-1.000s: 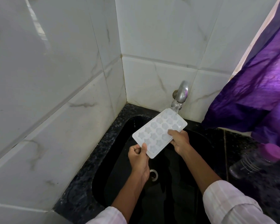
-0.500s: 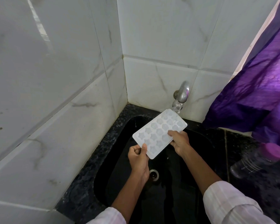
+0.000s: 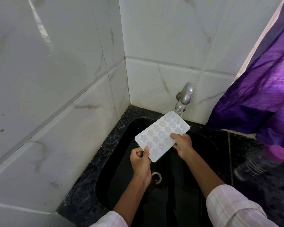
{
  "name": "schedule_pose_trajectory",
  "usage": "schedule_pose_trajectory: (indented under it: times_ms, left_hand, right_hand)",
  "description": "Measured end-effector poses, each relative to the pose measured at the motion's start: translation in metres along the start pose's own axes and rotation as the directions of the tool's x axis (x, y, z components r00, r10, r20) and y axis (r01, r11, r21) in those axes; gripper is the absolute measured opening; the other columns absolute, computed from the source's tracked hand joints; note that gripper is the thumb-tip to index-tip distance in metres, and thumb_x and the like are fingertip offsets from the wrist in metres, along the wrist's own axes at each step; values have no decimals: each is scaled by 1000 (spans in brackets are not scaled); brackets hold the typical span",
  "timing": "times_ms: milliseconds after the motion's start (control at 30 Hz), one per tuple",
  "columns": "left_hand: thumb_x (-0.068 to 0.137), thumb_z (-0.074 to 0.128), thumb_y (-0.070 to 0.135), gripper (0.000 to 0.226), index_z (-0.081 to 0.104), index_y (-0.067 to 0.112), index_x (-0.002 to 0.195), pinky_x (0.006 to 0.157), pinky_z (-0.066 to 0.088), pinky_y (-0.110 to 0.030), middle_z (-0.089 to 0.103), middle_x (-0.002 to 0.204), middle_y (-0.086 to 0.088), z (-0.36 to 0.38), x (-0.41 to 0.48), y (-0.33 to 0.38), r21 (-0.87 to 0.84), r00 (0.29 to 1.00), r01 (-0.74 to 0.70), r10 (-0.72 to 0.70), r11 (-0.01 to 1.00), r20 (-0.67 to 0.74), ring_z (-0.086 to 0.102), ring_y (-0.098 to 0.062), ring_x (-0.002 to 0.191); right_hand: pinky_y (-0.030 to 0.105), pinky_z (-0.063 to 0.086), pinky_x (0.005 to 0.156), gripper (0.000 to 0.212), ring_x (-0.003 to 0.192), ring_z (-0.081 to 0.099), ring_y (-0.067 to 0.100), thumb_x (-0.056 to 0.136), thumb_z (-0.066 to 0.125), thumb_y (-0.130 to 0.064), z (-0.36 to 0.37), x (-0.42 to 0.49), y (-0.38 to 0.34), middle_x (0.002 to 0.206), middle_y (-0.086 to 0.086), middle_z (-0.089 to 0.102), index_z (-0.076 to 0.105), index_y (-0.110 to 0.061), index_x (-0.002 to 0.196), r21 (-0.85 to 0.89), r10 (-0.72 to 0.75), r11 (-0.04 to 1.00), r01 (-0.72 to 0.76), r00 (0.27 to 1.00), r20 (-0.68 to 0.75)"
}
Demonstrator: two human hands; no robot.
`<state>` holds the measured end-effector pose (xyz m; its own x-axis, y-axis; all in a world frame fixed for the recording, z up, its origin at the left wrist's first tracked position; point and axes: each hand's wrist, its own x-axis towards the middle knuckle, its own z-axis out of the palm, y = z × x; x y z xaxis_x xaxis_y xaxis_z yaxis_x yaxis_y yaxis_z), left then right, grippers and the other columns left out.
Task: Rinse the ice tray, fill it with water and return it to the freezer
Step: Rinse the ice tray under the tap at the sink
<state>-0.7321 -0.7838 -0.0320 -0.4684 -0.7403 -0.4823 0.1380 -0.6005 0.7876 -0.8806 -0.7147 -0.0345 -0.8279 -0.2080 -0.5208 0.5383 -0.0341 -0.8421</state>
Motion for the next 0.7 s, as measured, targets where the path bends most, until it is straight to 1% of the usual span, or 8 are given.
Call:
schedule_pose_trajectory:
  times_ms: [167, 267, 367, 433, 500, 567, 633, 700]
  left_hand:
    - [97, 60, 4, 14, 53, 1, 108, 77, 60, -32, 69, 107, -16, 0, 0, -1, 15, 1000, 0, 0, 1000, 10, 72, -23, 97]
    - [96, 62, 6, 14, 54, 1, 107, 84, 60, -38, 70, 108, -17, -1, 0, -3, 49, 999, -37, 36, 998, 24, 72, -26, 100]
    - [94, 65, 8, 11, 55, 7, 97, 83, 60, -38, 70, 108, -15, -8, 1, -2, 192, 987, -158, 150, 969, 55, 72, -24, 98]
    - [94, 67, 11, 13, 54, 13, 90, 79, 60, -38, 71, 108, -8, -16, 4, 1, 328, 957, -291, 268, 899, 114, 71, -20, 97]
    - [93, 67, 11, 19, 52, 20, 85, 77, 57, -36, 71, 100, 3, -27, 7, 5, 483, 866, -499, 433, 720, 250, 69, -14, 90]
    - [96, 61, 8, 12, 57, 19, 98, 83, 54, -24, 67, 108, 15, -41, 11, 10, 542, 727, -686, 494, 486, 477, 66, -7, 99]
    - [99, 53, 17, 26, 54, 23, 124, 97, 47, -19, 61, 126, 11, -54, 14, 12, 571, 642, -766, 369, 295, 672, 59, -6, 119]
    - [98, 45, 17, 36, 45, 26, 133, 116, 27, -20, 49, 140, 8, -65, 18, 11, 537, 520, -843, 266, 12, 811, 43, -5, 136]
  right_hand:
    - [43, 57, 83, 36, 102, 66, 28, 85, 59, 7, -1, 0, 0, 114, 11, 67, 60, -4, 120, 32, 19, 999, -20, 1000, 16]
    - [44, 56, 82, 31, 104, 65, 29, 85, 60, 5, -3, -1, 0, 113, 10, 68, 61, -8, 113, 43, 43, 998, -45, 998, 41]
    - [42, 55, 84, 22, 104, 66, 27, 85, 66, -7, -6, -1, 4, 112, 9, 68, 62, -15, 106, -6, 113, 994, -113, 990, 80]
    - [41, 56, 85, 20, 103, 66, 25, 88, 67, -16, -9, -1, 9, 111, 10, 69, 63, -15, 108, -61, 166, 985, -161, 982, 91]
    - [38, 55, 84, 19, 104, 65, 22, 93, 64, -24, -11, 1, 16, 113, 9, 69, 65, -16, 110, -142, 206, 971, -190, 973, 104]
    - [37, 52, 86, 13, 104, 63, 19, 96, 60, -26, -14, 1, 23, 116, 6, 68, 67, -19, 104, -193, 225, 960, -204, 970, 95]
    - [35, 49, 86, 10, 100, 63, 17, 98, 58, -25, -17, 1, 29, 118, 7, 67, 66, -21, 100, -200, 228, 957, -211, 971, 68]
    - [35, 48, 86, 13, 102, 62, 18, 98, 58, -24, -20, 1, 34, 119, 8, 67, 65, -18, 106, -207, 226, 955, -214, 973, 37]
